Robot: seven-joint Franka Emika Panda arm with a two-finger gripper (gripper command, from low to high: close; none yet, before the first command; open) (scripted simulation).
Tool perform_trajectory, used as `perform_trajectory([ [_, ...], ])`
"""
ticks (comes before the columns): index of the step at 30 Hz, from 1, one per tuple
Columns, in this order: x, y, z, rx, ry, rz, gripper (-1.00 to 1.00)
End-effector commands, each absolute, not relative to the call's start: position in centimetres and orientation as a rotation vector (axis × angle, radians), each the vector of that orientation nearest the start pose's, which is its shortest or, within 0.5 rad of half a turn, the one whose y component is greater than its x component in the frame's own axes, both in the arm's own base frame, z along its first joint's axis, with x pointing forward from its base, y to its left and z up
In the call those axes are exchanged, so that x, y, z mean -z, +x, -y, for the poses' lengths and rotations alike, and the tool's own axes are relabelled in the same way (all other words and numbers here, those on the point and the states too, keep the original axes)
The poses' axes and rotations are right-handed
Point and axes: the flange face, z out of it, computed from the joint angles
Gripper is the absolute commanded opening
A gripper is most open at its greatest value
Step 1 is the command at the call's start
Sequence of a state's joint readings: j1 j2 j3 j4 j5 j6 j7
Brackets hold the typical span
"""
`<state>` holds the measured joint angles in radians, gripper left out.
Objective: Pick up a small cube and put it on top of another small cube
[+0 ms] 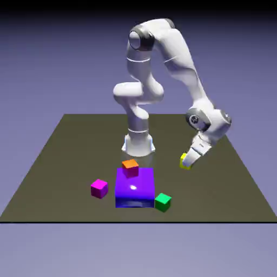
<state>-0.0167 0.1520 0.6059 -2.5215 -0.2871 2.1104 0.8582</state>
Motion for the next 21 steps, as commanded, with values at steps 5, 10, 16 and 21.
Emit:
perform_trajectory([
  [5, -23.2, 38.6, -12.3, -0.66, -3.274, -1.015, -1.0],
  [10, -27.1, 41.1, -2.3, -0.724, -2.752, -1.76, -1.0],
  [16, -32.4, 40.6, 9.4, -0.767, -1.945, -2.294, -1.0],
  [21, -28.0, 39.7, 8.3, -0.768, -1.929, -2.297, -1.0],
])
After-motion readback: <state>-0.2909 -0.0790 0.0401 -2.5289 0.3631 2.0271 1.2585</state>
